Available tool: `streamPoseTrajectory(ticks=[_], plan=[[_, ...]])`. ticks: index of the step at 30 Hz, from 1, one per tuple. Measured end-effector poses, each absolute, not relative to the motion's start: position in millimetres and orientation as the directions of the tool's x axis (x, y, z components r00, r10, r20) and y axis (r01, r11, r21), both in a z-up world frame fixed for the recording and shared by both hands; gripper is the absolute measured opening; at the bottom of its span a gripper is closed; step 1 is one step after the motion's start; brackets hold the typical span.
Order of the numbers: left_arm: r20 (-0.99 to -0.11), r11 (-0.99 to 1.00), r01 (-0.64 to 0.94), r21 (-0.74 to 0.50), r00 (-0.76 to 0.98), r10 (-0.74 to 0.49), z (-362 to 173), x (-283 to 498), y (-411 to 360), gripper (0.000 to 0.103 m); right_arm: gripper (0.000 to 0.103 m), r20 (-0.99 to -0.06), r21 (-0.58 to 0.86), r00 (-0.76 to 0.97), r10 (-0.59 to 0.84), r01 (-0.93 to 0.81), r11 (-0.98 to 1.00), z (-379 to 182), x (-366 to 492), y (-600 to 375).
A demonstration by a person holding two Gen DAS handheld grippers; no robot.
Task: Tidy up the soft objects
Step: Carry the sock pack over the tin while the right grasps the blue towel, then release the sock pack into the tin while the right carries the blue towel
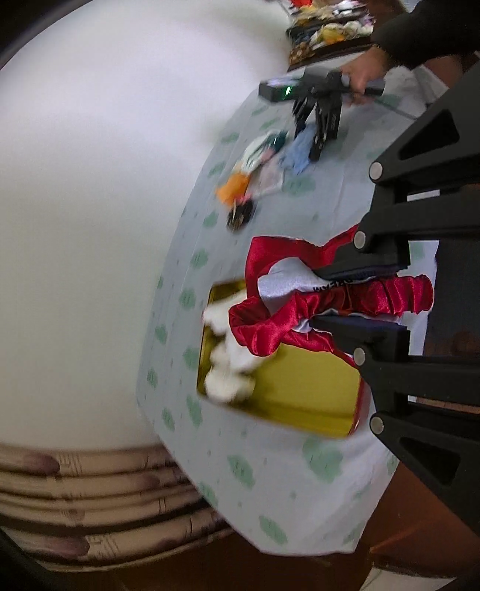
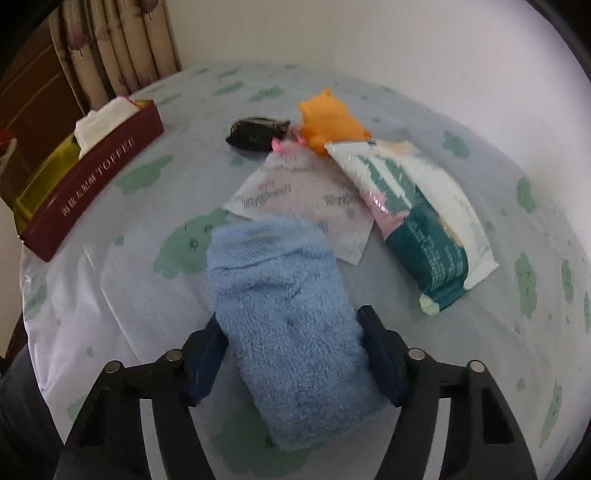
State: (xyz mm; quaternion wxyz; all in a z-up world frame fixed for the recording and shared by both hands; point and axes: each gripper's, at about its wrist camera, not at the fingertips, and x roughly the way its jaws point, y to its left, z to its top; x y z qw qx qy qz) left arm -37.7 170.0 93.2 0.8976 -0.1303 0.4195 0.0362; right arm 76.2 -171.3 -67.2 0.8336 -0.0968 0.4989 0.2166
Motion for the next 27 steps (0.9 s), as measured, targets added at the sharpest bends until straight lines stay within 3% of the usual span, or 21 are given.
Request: streamPoseTrajectory(ticks=[1,4,7,22,27], plan=[[-0.767,0.967,-0.183,-0.178,0.641,-0.020,94,-33,177,0.019,0.036,-0.874,0.053,0.411,0.260,-0.451,0.891,-66,76,-172],[-0.779,0.973,-0.196,-0.123,0.627,0.028,89,-18,190,0.019,0.030,-0.875,0.043,0.418,0.245,-0.436,0.899,-61,74,-174],[-0.797,0.977,-0.202,-0.060,0.599,0.075,74,4,200,0.020,0.030,-0.860,0.056,0.438,0.263,-0.431,0.901,-51,64,-174],[-0.841,0.975,-0.222,-0.007,0.529,0.114,9,56,229,0.020,0.030,-0.717,0.264,0.601,0.354,-0.236,0.935,5,-26,-230],[-0.848,0.975,-0.218,0.032,0.510,0.142,-2,66,231,0.026,0.030,-0.703,0.296,0.607,0.372,-0.227,0.928,13,-40,-230]])
